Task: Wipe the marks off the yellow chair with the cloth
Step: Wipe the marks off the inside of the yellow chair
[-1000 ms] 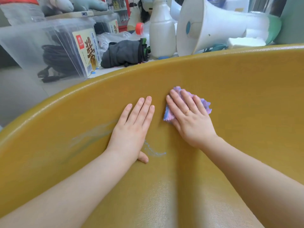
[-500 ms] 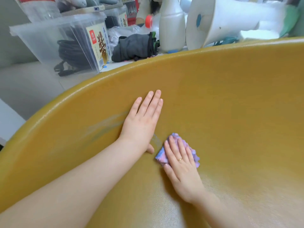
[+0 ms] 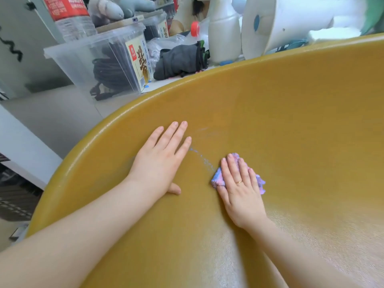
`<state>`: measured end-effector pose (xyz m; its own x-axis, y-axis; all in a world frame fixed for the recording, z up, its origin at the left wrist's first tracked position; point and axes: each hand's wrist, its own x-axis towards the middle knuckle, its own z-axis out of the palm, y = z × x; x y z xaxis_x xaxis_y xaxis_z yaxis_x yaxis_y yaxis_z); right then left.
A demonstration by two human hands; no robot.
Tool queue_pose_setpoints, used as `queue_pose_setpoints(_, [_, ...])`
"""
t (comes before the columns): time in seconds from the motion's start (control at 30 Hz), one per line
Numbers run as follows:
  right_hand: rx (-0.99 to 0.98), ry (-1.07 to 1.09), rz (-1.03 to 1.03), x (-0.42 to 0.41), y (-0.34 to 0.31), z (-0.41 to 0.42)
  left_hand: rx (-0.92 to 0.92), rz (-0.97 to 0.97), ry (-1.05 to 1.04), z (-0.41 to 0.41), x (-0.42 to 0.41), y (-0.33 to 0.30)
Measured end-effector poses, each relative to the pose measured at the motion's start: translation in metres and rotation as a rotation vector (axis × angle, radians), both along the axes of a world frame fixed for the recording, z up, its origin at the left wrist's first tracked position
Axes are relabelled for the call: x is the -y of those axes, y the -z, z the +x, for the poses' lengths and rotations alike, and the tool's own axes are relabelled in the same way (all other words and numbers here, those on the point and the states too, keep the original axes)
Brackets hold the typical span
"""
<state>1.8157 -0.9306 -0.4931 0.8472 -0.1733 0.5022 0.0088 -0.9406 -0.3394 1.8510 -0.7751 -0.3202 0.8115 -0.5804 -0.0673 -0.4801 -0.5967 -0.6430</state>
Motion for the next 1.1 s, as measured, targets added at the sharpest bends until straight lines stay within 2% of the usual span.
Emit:
queue_pose_setpoints(0.13, [0.184,0.176,-0.039,0.028,-0.023,0.038,-0.012,-0.033,0.027,0.004,-0.005,0.003])
queue_pose_setpoints(0.3, [0.234,0.354,0.146,0.02,-0.04,0.057,-0.038,-0.094,0.047,0.005,-0.004,0.004])
queue_pose_setpoints(0.43, [0.139,0.259,0.247,0.001,-0.043,0.05,-0.028,-0.237,0.114,0.007,0.003,-0.008])
queue_pose_setpoints(0.53, [0.065,0.039,0.247,-0.047,-0.033,0.028,0.103,-0.369,0.188,0.009,0.001,-0.025])
queue_pose_setpoints(0.6, [0.024,-0.131,0.273,-0.084,-0.028,0.005,0.165,-0.456,0.131,0.011,-0.004,-0.038])
queue_pose_setpoints(0.77, [-0.032,-0.416,0.353,-0.116,-0.029,-0.029,0.139,-0.549,-0.042,0.01,-0.008,-0.046])
queue_pose_setpoints(0.93, [0.039,-0.381,0.238,-0.105,-0.028,-0.017,0.203,-0.65,-0.215,0.01,-0.016,-0.055])
queue_pose_setpoints(1.1, [0.087,-0.239,0.133,-0.073,-0.046,0.029,0.146,-0.706,-0.152,0.017,-0.028,-0.06])
